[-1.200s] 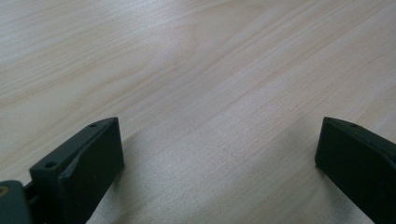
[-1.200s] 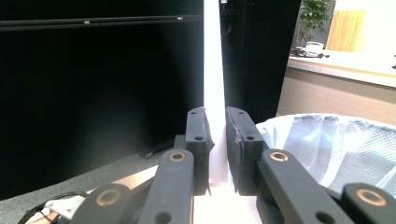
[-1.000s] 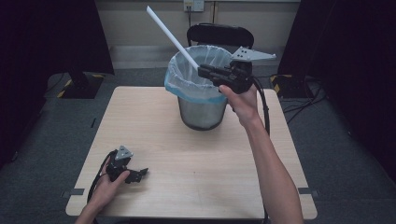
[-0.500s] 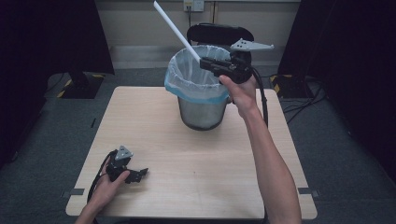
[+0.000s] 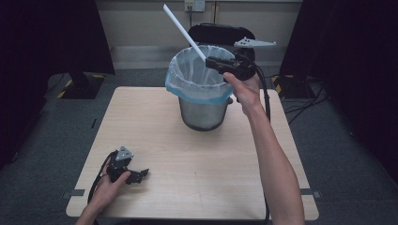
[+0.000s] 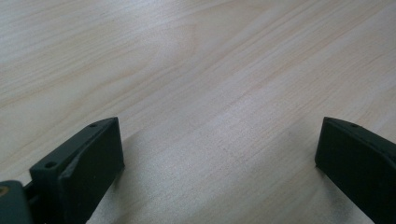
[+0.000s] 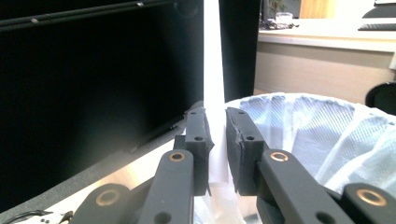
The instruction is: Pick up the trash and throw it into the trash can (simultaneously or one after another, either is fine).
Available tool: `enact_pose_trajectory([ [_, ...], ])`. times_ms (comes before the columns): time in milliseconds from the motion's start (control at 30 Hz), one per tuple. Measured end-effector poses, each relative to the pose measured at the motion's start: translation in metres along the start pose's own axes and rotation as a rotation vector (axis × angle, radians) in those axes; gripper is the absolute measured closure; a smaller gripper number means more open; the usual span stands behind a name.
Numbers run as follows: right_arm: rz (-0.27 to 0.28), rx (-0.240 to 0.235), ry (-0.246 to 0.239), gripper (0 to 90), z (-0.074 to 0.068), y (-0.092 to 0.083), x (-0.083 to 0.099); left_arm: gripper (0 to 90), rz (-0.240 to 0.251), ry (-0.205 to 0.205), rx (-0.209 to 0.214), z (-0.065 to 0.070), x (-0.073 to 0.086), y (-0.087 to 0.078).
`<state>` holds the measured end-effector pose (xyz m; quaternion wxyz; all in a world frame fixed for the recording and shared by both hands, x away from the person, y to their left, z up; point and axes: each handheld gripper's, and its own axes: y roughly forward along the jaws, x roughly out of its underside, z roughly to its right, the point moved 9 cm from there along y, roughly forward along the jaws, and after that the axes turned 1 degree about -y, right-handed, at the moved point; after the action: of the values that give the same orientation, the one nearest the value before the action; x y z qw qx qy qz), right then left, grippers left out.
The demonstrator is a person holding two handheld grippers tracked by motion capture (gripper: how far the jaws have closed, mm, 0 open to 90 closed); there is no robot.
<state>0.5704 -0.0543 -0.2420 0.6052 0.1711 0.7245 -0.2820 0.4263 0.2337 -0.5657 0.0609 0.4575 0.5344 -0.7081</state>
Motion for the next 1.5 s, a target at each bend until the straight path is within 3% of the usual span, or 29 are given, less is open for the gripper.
enact_pose_trajectory([
  [333,-0.050,0.038,0.038,79.1,0.017,0.007,0.010,0.6,0.000,0.000,0.000,0.000,0.000,0.000],
  [600,-0.067,0.084,0.044,68.7,0.024,0.009,0.014,0.6,-0.001,0.004,-0.003,0.000,0.000,0.000],
  [733,-0.059,0.094,0.050,61.1,0.025,0.008,0.013,0.6,0.000,0.000,0.000,0.000,0.000,0.000],
  [867,-0.060,0.080,0.056,47.3,0.024,0.008,0.013,0.6,0.000,0.001,-0.001,0.000,0.000,0.000],
  [1033,-0.050,0.123,0.067,20.3,0.024,0.009,0.013,0.6,0.000,0.000,-0.001,0.000,0.000,0.000],
  [1167,-0.041,0.112,0.074,14.6,0.019,0.005,0.014,0.6,-0.001,0.003,-0.001,0.000,0.000,0.000],
  [1300,-0.013,0.102,0.064,14.7,0.012,-0.002,0.017,0.6,0.000,0.002,-0.001,0.000,0.000,0.000],
  [1500,-0.024,0.111,0.055,17.2,0.007,-0.008,0.020,0.6,0.000,0.001,-0.001,0.000,0.000,0.000],
])
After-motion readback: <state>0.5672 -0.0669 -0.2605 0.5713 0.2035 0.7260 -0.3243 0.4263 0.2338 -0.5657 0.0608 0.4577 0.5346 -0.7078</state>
